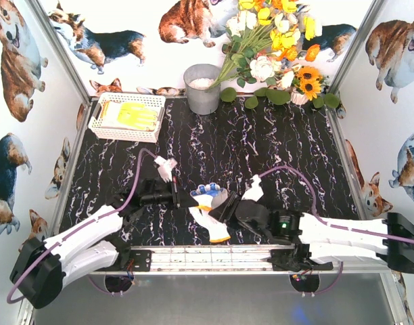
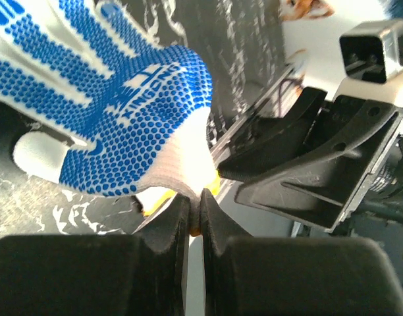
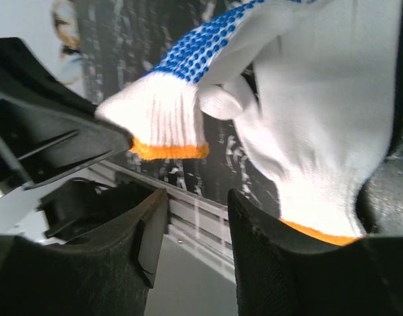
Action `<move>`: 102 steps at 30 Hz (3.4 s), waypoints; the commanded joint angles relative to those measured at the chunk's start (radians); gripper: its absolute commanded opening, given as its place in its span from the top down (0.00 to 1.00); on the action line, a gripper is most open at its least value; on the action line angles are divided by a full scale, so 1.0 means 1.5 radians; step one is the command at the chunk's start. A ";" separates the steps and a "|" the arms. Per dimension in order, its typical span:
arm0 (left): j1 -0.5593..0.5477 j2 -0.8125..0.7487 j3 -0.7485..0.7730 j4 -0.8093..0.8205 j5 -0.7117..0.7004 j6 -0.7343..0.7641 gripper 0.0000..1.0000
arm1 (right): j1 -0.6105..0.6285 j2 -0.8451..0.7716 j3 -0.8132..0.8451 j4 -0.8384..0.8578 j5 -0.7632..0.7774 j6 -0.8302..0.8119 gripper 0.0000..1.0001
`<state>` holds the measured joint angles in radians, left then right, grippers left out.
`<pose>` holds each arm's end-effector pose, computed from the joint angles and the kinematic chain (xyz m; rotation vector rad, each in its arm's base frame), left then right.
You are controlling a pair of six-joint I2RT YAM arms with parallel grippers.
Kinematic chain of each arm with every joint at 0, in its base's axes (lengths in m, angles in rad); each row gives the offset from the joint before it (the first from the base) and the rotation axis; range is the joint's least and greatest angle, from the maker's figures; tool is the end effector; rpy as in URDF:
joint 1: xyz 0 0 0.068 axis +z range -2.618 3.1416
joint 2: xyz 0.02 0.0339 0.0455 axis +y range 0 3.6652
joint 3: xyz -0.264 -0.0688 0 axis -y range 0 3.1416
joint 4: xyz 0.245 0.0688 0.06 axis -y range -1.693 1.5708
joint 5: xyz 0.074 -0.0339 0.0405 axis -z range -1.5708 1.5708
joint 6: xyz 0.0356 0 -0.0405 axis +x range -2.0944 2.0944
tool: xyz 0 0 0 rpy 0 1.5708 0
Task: Put the gloves into the storage basket
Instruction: Pair the glove with the glove.
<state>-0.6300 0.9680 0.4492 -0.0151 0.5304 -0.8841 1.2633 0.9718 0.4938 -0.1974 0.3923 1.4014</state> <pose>0.1534 -0.1341 0.2083 0.0635 2.3815 -1.3872 0.0734 0.1862 0.2053 0.3910 2.3602 0.9995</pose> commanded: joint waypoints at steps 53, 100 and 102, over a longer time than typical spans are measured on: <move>0.037 -0.077 0.056 0.115 0.069 -0.135 1.00 | -0.011 -0.080 -0.024 0.259 0.144 0.047 0.73; 0.101 0.181 0.341 -0.052 0.002 0.178 1.00 | -0.320 0.035 0.172 0.200 -0.183 -0.196 1.00; 0.103 0.200 0.348 -0.052 0.003 0.192 1.00 | -0.335 0.052 0.188 0.201 -0.203 -0.215 1.00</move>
<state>-0.4931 1.2316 0.9283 -0.0761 0.5564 -0.6838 0.7956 1.0241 0.6945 0.0376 0.1890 1.1591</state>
